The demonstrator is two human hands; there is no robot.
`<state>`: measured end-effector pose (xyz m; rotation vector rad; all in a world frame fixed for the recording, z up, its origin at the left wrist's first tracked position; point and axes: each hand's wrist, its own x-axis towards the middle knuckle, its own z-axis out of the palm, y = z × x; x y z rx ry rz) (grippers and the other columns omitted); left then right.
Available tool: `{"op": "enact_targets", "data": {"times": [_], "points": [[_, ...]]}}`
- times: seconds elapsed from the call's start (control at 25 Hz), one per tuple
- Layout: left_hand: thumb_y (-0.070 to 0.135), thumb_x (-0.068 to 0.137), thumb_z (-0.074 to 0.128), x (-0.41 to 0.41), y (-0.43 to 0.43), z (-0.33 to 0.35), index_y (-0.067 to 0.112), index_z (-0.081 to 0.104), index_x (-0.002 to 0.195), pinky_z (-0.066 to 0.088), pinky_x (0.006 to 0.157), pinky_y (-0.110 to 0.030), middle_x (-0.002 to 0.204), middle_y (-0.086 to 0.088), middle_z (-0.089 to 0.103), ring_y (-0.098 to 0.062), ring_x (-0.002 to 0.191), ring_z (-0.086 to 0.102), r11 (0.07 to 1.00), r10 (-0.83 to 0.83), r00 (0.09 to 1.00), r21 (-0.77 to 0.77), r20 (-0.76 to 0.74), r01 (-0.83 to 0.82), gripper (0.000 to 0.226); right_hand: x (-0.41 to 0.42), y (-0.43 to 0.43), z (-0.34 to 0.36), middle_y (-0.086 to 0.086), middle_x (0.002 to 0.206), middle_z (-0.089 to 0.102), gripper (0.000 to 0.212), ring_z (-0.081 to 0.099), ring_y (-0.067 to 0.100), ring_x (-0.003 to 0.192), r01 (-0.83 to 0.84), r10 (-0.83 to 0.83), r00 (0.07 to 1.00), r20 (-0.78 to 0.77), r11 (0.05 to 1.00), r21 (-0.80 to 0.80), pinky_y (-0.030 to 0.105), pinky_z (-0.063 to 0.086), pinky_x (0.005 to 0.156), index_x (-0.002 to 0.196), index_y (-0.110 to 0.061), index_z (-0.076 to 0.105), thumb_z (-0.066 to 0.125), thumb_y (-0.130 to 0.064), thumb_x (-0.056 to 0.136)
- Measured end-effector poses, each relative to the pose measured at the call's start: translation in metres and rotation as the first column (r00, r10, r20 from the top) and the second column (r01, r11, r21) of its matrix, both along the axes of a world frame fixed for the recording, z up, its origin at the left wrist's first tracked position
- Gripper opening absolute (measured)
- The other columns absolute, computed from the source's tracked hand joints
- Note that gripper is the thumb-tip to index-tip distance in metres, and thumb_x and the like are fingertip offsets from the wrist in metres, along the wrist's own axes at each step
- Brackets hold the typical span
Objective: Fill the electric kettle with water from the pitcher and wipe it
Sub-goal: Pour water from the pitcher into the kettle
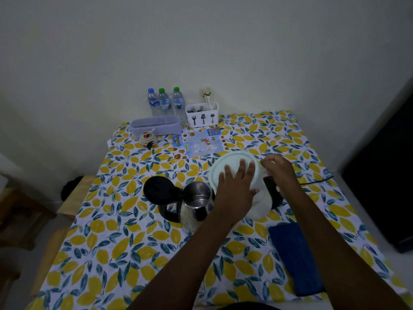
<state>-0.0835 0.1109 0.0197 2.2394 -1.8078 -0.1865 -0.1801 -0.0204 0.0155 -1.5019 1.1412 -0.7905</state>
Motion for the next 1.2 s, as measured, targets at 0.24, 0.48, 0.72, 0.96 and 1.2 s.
{"op": "enact_targets", "data": {"times": [0.24,0.48,0.72,0.96,1.2], "points": [[0.042,0.097,0.046,-0.044,-0.058,-0.018,0.017,0.008,0.152,0.021,0.112,-0.063,0.16,-0.015,0.015,-0.056,0.139,0.016,0.991,-0.132,0.971,0.053,0.201,0.124,0.071,-0.056,-0.039,-0.036,0.005,0.07,0.058,0.013,0.051,0.019,0.06,0.154,-0.163,0.985,0.048,0.976,0.155,0.03,0.039,0.055,0.07,-0.022,0.062,0.062,-0.025,0.083],[0.052,0.082,0.063,-0.112,-0.137,-0.046,0.018,0.037,0.144,0.049,0.093,-0.056,0.144,-0.011,0.05,-0.049,0.121,0.052,0.967,-0.255,0.897,0.115,0.361,0.229,0.075,-0.14,-0.096,-0.056,0.003,0.062,0.05,0.017,0.045,0.01,0.046,0.278,-0.294,0.953,0.068,0.943,0.181,0.023,0.036,0.044,0.075,-0.014,0.06,0.055,-0.017,0.091],[0.045,0.093,0.051,-0.166,-0.199,-0.064,0.016,0.019,0.15,0.036,0.103,-0.062,0.155,-0.015,0.032,-0.055,0.132,0.035,0.946,-0.322,0.866,0.161,0.383,0.28,0.071,-0.196,-0.147,-0.077,0.007,0.058,0.047,0.015,0.038,0.017,0.045,0.346,-0.376,0.919,0.12,0.913,0.216,0.024,0.031,0.043,0.076,-0.009,0.061,0.057,-0.016,0.089],[0.051,0.084,0.061,-0.192,-0.228,-0.08,0.019,0.037,0.144,0.047,0.097,-0.057,0.146,-0.011,0.047,-0.049,0.124,0.049,0.941,-0.318,0.893,0.221,0.318,0.257,0.072,-0.219,-0.177,-0.104,0.007,0.059,0.047,0.017,0.037,0.018,0.049,0.289,-0.328,0.933,0.149,0.929,0.233,0.026,0.03,0.046,0.076,-0.008,0.06,0.058,-0.023,0.084],[0.052,0.081,0.062,-0.203,-0.234,-0.085,0.013,0.04,0.141,0.05,0.091,-0.052,0.145,-0.012,0.047,-0.045,0.125,0.049,0.922,-0.385,0.883,0.153,0.269,0.355,0.076,-0.236,-0.2,-0.115,0.011,0.08,0.062,0.018,0.052,0.019,0.066,0.312,-0.319,0.947,0.035,0.94,0.137,0.028,0.041,0.057,0.073,-0.012,0.064,0.053,-0.018,0.086]]}}
